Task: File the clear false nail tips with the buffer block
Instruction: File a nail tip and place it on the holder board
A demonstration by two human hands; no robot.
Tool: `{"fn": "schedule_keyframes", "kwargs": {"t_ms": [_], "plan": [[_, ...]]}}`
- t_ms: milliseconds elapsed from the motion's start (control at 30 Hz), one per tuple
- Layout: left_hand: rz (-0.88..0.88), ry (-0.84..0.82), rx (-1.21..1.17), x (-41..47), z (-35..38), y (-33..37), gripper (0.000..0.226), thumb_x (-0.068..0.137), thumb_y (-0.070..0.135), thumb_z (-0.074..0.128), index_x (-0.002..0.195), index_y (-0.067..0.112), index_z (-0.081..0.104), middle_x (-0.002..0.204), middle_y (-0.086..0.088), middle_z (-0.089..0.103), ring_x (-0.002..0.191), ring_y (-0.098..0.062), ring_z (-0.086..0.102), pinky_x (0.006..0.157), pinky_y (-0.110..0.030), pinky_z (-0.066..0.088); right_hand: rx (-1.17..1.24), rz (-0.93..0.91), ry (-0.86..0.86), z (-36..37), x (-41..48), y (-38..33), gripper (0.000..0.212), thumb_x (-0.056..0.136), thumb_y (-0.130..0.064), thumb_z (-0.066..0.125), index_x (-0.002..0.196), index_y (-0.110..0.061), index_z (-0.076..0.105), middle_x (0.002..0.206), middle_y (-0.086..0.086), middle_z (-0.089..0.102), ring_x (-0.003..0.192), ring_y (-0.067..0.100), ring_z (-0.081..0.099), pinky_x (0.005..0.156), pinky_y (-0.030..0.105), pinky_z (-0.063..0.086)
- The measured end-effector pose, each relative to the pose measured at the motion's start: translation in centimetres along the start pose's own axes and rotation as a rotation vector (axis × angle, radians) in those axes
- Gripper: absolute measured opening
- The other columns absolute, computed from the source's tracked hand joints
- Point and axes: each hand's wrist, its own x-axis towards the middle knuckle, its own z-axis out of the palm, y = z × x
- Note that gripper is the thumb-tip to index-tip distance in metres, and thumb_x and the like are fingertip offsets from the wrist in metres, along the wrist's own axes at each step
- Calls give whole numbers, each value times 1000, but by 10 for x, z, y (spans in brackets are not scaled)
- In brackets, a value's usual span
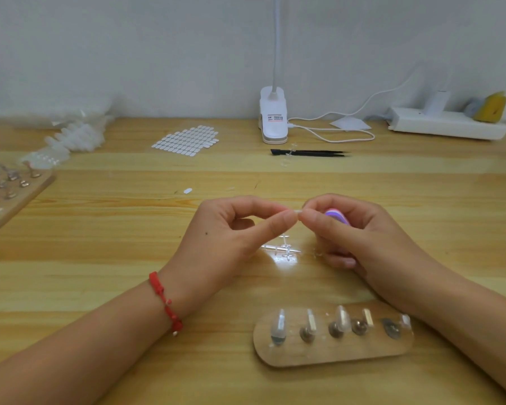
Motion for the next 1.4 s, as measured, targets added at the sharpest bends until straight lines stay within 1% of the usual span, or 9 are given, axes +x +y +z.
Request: {"fn": "schedule_keyframes", "kwargs": {"t_ms": [200,400,667,867,1000,1100,1233,1333,1400], "plan": [[-52,27,-34,1,-1,-1,24,61,46,71,75,26,74,46,7,38,42,-7,29,42,-11,27,429,113,-18,-5,5,-4,33,63,-18,53,82,-9,79,70,5,41,54,12,39,44,22,38],[-3,-16,-42,2,-2,0,13,73,30,66,73,17,67,47,16,41,43,0,35,44,-7,28,368,92,-40,-10,3,-3,28,79,-18,61,101,-8,76,81,7,68,81,14,67,72,24,57],[36,-70,-65,1,-1,2,18,74,29,62,75,11,65,51,6,28,45,-3,24,44,-9,25,276,75,-5,-3,-1,-5,33,59,-16,75,92,-13,79,91,11,76,78,16,73,65,22,57],[67,-126,33,0,0,-2,14,84,21,68,78,8,65,58,-20,31,54,-20,27,51,-16,27,280,73,15,-2,-1,-5,34,60,-17,75,93,-11,78,91,12,76,80,18,74,66,23,57],[97,-73,36,0,0,-2,14,87,16,64,75,9,63,58,-11,28,49,-10,23,46,-13,24,246,97,-8,-2,-1,-6,37,57,-21,78,94,-13,78,91,12,76,77,18,73,66,23,57],[77,-99,59,0,1,-3,13,88,12,60,76,8,64,57,-9,29,51,-13,24,47,-14,25,286,90,13,-3,-1,-5,35,58,-19,77,92,-10,78,91,13,76,78,20,73,66,24,58],[74,-61,34,0,1,-3,13,87,13,61,75,9,64,59,-11,30,48,-9,24,46,-12,25,221,87,-2,-2,-1,-5,34,54,-20,79,87,-14,79,89,12,75,75,21,73,68,28,60],[58,-89,40,1,1,-3,13,86,15,62,79,6,67,59,-21,33,53,-16,28,49,-13,27,278,65,53,-3,0,-4,31,53,-18,80,84,-13,79,86,9,72,74,21,73,66,28,59],[55,-78,32,0,0,-3,13,86,15,62,79,5,68,58,-17,31,48,-10,27,47,-10,27,279,63,45,-3,0,-4,31,53,-18,80,83,-14,79,85,7,72,75,21,72,67,30,59]]}}
